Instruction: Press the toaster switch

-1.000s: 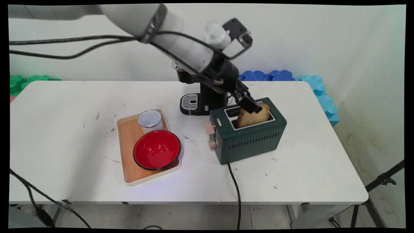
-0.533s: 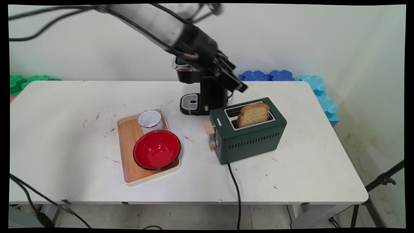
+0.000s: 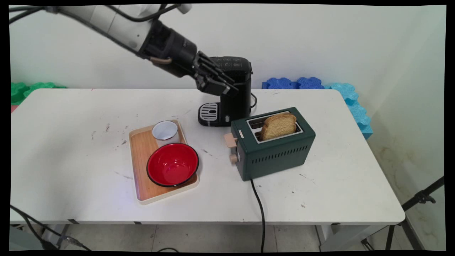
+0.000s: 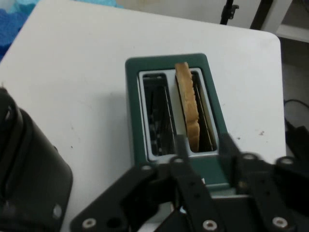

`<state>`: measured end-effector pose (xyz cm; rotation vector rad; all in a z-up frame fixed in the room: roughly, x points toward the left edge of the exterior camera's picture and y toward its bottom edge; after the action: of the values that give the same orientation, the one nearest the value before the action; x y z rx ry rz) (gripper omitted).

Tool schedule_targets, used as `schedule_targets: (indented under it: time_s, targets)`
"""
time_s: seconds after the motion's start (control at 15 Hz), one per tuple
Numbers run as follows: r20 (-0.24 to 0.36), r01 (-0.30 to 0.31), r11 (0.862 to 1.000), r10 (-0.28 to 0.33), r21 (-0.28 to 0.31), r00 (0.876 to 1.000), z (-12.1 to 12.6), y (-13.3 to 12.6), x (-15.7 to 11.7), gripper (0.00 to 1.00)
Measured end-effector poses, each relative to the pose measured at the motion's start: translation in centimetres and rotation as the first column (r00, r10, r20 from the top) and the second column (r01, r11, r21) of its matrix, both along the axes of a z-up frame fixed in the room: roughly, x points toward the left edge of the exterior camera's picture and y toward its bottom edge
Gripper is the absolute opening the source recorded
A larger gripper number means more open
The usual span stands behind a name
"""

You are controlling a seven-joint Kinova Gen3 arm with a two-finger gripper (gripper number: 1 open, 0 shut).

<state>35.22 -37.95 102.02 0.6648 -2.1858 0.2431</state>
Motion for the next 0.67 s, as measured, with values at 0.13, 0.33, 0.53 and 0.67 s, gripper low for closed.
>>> schedule_targets:
  time_s: [0.13, 0.33, 0.53, 0.67]
  targets:
    - [-0.012, -0.016, 1.000, 0.017, 0.016, 1.000, -0.7, 0.3, 0.5, 0.00]
    - [-0.034, -0.043, 0.998, 0.045, 0.044, 0.998, -2.4, 0.7, 1.1, 0.00]
    - [-0.046, -0.059, 0.997, 0.062, 0.055, 0.997, -4.1, 0.8, 1.5, 0.00]
    - [-0.053, -0.060, 0.997, 0.063, 0.056, 0.997, -5.3, 0.9, 1.6, 0.00]
